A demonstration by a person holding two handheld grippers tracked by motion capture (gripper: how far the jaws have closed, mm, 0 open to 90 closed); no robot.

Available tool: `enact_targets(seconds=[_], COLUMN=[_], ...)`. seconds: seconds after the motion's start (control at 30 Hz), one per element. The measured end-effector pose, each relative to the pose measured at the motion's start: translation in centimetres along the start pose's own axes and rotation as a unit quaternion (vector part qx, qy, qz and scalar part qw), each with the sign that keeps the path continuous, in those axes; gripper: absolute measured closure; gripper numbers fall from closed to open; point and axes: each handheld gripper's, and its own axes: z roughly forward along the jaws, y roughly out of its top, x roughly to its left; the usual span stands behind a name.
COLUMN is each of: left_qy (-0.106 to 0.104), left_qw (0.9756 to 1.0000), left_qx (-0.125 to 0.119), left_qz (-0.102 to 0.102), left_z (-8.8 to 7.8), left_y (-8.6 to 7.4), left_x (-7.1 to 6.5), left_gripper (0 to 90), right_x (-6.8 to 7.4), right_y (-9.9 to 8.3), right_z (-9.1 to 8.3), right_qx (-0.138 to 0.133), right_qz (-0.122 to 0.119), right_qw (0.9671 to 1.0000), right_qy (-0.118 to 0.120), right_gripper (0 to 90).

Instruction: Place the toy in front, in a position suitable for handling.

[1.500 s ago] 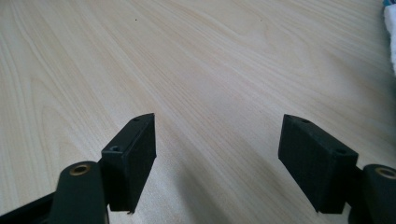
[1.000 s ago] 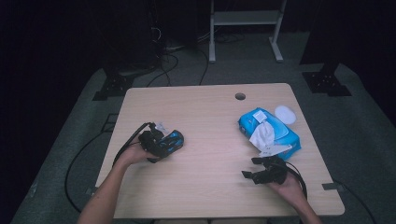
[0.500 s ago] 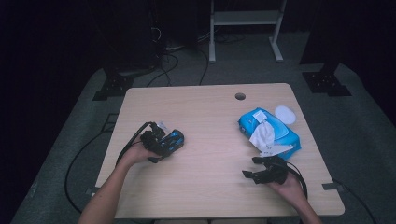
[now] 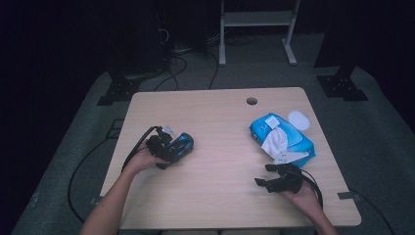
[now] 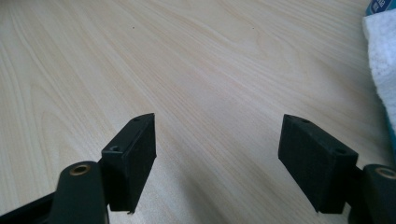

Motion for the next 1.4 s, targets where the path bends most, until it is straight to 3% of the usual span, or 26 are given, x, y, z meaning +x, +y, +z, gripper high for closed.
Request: enact_targets(seconds=[0.13, 0.27, 0.4, 0.47, 0.5, 0.57, 0.67, 0.7, 0.73, 0.77, 0.93, 0.97, 1.4], left_qy=[0.003, -0.006, -0.009, -0.018, -0.018, -0.023, -0.029, -0.033, -0.033, -0.039, -0.048, -0.049, -0.072], left_qw=[0.9995, 0.9984, 0.9970, 0.9953, 0.9953, 0.9932, 0.9918, 0.9900, 0.9900, 0.9881, 0.9849, 0.9834, 0.9772], left_qx=[-0.029, -0.041, -0.047, -0.051, -0.051, -0.046, -0.045, -0.040, -0.040, -0.039, -0.034, -0.028, -0.008], left_qz=[0.011, 0.037, 0.061, 0.080, 0.080, 0.105, 0.116, 0.131, 0.131, 0.144, 0.163, 0.172, 0.199], left_z=[-1.8, -3.1, -3.4, -3.3, -3.3, -2.9, -2.5, -2.1, -2.1, -1.6, -0.5, 0.0, 3.0], left_y=[1.3, 2.9, 4.1, 5.1, 5.1, 6.0, 6.4, 6.9, 6.9, 7.2, 7.8, 8.0, 8.0], left_x=[-0.5, -1.7, -2.9, -4.4, -4.4, -5.8, -6.7, -7.5, -7.5, -8.3, -9.8, -10.3, -13.0], left_gripper=[26.1, 26.1, 26.0, 26.0, 26.0, 26.0, 26.0, 26.0, 26.0, 26.0, 26.0, 26.0, 25.9], right_x=[0.0, -0.2, -0.3, -0.4, -0.4, -0.5, -0.6, -0.6, -0.7, -0.7, -0.9, -0.9, -1.0], right_y=[0.0, 0.0, 0.0, 0.0, 0.0, 0.0, -0.1, -0.1, -0.1, -0.1, -0.2, -0.2, -0.2], right_z=[-0.2, -0.4, -0.7, -0.9, -0.9, -1.2, -1.4, -1.5, -1.6, -1.6, -1.9, -2.0, -2.4], right_qx=[-0.003, -0.008, -0.012, -0.015, -0.015, -0.019, -0.023, -0.024, -0.025, -0.026, -0.029, -0.030, -0.036], right_qz=[0.002, 0.006, 0.006, 0.006, 0.006, 0.008, 0.007, 0.007, 0.009, 0.009, 0.009, 0.009, 0.010], right_qw=[1.0000, 0.9999, 0.9999, 0.9999, 0.9999, 0.9998, 0.9997, 0.9997, 0.9996, 0.9996, 0.9995, 0.9995, 0.9992], right_qy=[-0.001, -0.003, -0.005, -0.005, -0.005, -0.007, -0.008, -0.009, -0.009, -0.009, -0.011, -0.011, -0.012], right_gripper=[26.8, 26.8, 26.8, 26.8, 26.8, 26.8, 26.8, 26.8, 26.8, 26.8, 26.8, 26.8, 26.8])
